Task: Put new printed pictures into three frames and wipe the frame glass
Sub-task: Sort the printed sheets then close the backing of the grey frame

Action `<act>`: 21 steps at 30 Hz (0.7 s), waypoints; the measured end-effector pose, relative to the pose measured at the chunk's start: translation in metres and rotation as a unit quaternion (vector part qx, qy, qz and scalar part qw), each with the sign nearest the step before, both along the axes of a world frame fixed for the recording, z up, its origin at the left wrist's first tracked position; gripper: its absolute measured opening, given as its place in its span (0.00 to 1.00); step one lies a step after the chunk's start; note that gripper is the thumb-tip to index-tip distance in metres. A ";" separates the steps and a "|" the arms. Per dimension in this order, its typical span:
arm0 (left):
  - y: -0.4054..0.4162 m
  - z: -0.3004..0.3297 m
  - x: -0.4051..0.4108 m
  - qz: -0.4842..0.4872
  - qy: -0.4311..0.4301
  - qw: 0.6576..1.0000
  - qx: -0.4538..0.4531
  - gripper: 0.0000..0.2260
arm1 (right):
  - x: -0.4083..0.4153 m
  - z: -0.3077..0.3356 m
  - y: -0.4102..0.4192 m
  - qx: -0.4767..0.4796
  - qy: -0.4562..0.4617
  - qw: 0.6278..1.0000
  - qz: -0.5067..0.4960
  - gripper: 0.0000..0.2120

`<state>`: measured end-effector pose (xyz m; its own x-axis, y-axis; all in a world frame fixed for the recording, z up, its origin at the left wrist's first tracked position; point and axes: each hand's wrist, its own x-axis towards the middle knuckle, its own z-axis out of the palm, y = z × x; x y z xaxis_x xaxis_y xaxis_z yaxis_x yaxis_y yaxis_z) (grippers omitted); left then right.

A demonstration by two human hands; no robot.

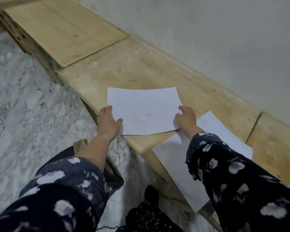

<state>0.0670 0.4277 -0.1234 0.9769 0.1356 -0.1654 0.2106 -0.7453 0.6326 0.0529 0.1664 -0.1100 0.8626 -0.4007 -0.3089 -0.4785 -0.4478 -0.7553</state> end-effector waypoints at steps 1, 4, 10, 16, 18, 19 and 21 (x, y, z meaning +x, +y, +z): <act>-0.001 -0.003 0.009 -0.012 0.012 0.999 0.039 0.28 | 0.012 -0.003 0.000 -0.019 0.007 1.000 0.017 0.23; -0.006 -0.004 0.021 -0.008 0.056 0.993 0.100 0.30 | 0.026 -0.009 -0.004 -0.074 0.031 0.996 0.048 0.24; -0.029 -0.007 0.029 0.035 0.065 0.988 0.135 0.24 | 0.027 -0.014 -0.016 -0.083 0.005 0.997 -0.006 0.22; -0.065 0.001 0.015 -0.029 0.019 0.990 0.137 0.23 | 0.004 -0.007 -0.042 -0.100 0.013 0.995 -0.025 0.19; -0.077 0.001 0.004 -0.072 0.011 0.988 0.136 0.23 | -0.016 -0.006 -0.054 -0.116 0.023 0.992 -0.042 0.18; -0.084 0.001 -0.001 -0.094 0.007 0.986 0.137 0.23 | -0.028 -0.006 -0.061 -0.121 0.026 0.991 -0.054 0.18; -0.098 0.001 -0.013 -0.139 -0.003 0.981 0.138 0.24 | -0.049 -0.006 -0.076 -0.133 0.039 0.988 -0.072 0.18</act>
<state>0.0538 0.3299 -0.1225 0.9833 -0.0965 -0.1543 -0.0272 -0.9162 0.3998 0.0039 0.0902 -0.1164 0.7692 -0.5928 -0.2388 -0.6029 -0.5491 -0.5788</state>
